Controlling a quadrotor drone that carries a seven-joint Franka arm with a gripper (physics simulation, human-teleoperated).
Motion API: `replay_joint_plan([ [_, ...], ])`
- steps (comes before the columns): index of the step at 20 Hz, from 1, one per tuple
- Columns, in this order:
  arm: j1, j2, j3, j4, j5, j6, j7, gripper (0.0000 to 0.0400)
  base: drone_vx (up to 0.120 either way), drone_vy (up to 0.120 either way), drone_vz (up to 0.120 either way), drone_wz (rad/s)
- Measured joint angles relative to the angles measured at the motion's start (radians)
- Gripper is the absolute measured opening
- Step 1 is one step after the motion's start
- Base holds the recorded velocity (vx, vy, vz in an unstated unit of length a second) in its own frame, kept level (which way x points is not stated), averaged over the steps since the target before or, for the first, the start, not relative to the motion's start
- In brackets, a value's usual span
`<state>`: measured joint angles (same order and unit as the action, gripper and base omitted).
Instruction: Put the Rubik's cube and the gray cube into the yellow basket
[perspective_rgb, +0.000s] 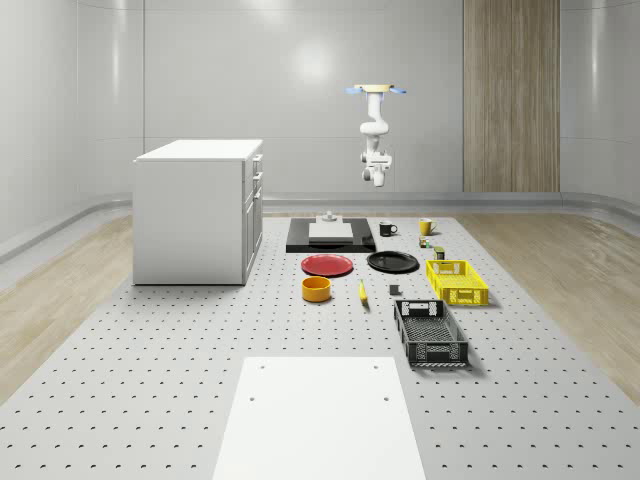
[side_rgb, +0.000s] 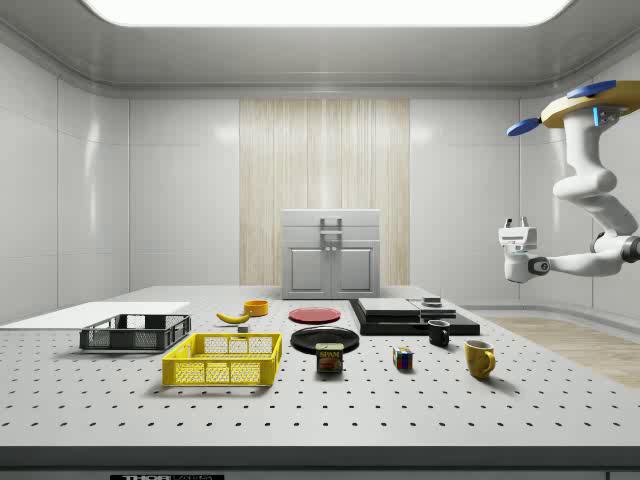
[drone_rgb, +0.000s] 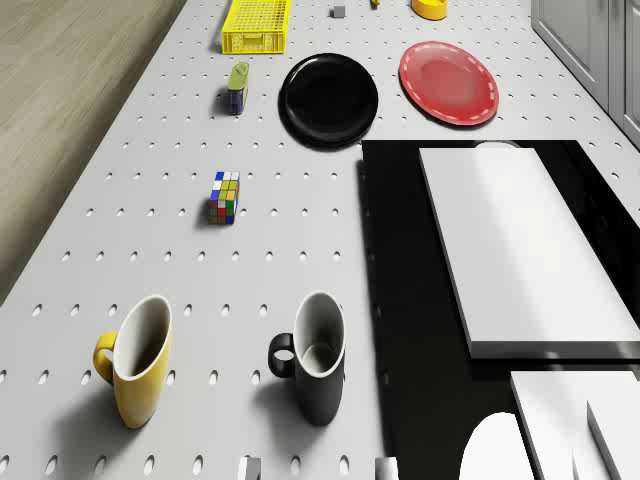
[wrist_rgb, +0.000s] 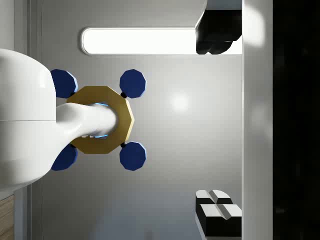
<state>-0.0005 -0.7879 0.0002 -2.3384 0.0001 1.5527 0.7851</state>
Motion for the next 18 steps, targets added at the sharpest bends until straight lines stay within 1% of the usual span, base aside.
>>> replay_joint_plan([
  [1,-0.001,0.001,0.000,0.021,0.000,-0.019,0.000,0.0400,0.000,0.040,0.000,0.000],
  [4,-0.002,0.013,0.001,0.085,0.001,-0.069,-0.001,0.0400,0.000,0.120,0.000,0.000],
  [9,-0.004,0.047,0.002,0.189,0.001,-0.135,-0.002,0.0400,0.120,0.120,0.000,0.000],
  [13,-0.005,0.069,0.003,0.248,0.002,-0.168,-0.002,0.0400,0.120,0.120,0.000,0.000],
  [18,-0.006,0.082,0.003,0.283,0.002,-0.187,-0.003,0.0400,0.120,0.120,0.000,0.000],
])
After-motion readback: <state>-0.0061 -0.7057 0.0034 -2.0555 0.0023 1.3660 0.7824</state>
